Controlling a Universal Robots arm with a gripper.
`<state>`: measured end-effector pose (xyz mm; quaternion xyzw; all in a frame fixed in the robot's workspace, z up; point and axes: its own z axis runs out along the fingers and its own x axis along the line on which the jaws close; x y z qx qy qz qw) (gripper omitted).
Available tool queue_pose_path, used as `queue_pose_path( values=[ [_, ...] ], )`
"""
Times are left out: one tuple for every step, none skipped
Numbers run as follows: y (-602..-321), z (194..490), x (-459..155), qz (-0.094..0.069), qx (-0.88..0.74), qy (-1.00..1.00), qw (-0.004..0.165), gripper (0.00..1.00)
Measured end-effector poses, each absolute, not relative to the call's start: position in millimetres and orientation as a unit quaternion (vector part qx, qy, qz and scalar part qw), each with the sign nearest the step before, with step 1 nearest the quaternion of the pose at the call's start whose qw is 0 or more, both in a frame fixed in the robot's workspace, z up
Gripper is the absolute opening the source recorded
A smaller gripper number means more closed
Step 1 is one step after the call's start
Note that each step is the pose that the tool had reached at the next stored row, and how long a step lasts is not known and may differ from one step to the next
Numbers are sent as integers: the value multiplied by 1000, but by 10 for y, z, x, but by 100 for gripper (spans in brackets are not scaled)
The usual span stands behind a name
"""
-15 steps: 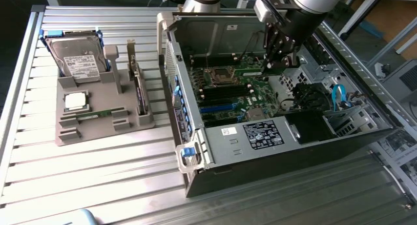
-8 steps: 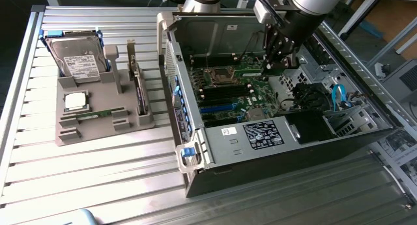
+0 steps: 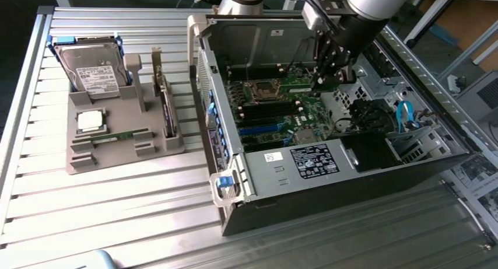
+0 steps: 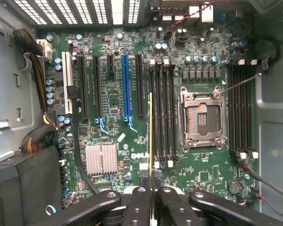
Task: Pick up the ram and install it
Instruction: 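Insert the ram into the slot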
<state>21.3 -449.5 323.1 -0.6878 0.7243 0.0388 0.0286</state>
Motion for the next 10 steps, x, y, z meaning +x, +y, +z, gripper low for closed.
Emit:
queue_pose_path(
  values=[
    [-4494,3227,213,39,-688,724,29,12],
    [-4495,3223,213,39,-688,724,29,12],
    [-4495,3220,213,39,-688,724,29,12],
    [-4495,3216,213,39,-688,724,29,12],
    [-4495,3212,213,39,-688,724,29,12],
    [-4495,3209,213,39,-688,724,29,12],
    [-4495,3205,213,39,-688,724,29,12],
    [-4495,3199,213,39,-688,724,29,12],
    [-4495,3195,213,39,-688,724,29,12],
    [-4495,3191,213,39,-688,724,29,12]
  ],
)
